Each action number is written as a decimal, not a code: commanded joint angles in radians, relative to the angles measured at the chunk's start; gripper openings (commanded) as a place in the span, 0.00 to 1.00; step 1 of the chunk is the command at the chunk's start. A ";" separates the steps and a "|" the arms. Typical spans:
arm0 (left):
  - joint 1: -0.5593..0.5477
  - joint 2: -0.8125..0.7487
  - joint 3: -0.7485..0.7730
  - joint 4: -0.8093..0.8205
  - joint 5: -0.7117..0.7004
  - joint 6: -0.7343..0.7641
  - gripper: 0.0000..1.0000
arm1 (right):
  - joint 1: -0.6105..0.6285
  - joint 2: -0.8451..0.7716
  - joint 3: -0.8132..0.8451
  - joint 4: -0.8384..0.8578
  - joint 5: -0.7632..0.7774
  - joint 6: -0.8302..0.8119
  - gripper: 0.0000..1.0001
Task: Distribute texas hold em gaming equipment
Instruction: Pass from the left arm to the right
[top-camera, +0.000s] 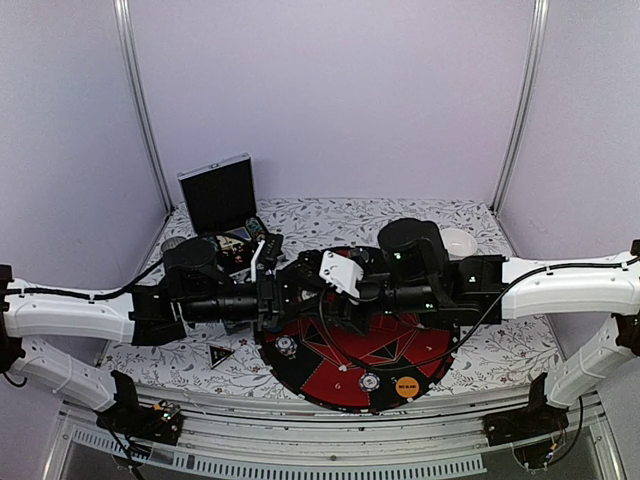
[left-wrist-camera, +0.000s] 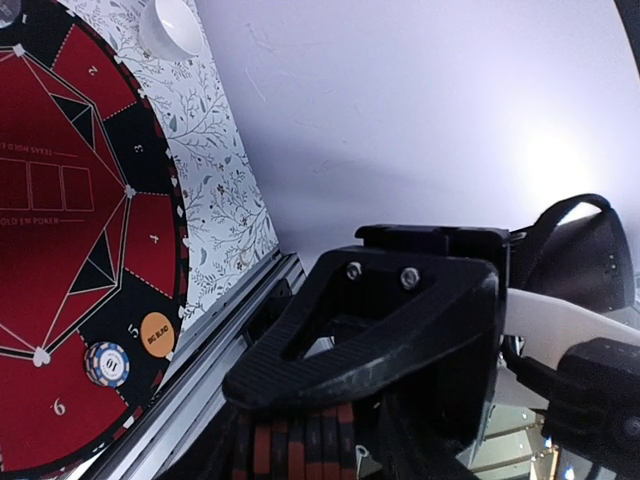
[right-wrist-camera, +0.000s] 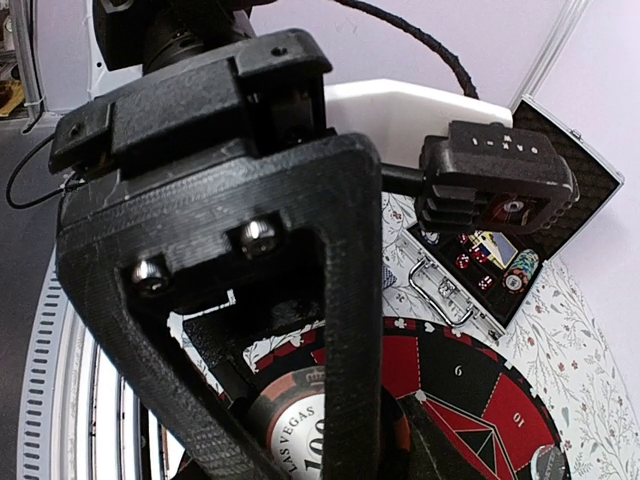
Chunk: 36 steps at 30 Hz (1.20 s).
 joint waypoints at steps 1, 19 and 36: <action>0.008 0.006 -0.023 0.064 0.021 -0.005 0.44 | -0.013 -0.041 -0.046 0.006 0.006 0.037 0.06; 0.040 0.100 -0.092 0.174 0.069 -0.061 0.51 | -0.015 -0.044 -0.067 -0.009 -0.003 0.076 0.06; 0.090 0.131 -0.151 0.230 0.090 -0.085 0.55 | -0.033 -0.074 -0.107 -0.047 0.000 0.122 0.04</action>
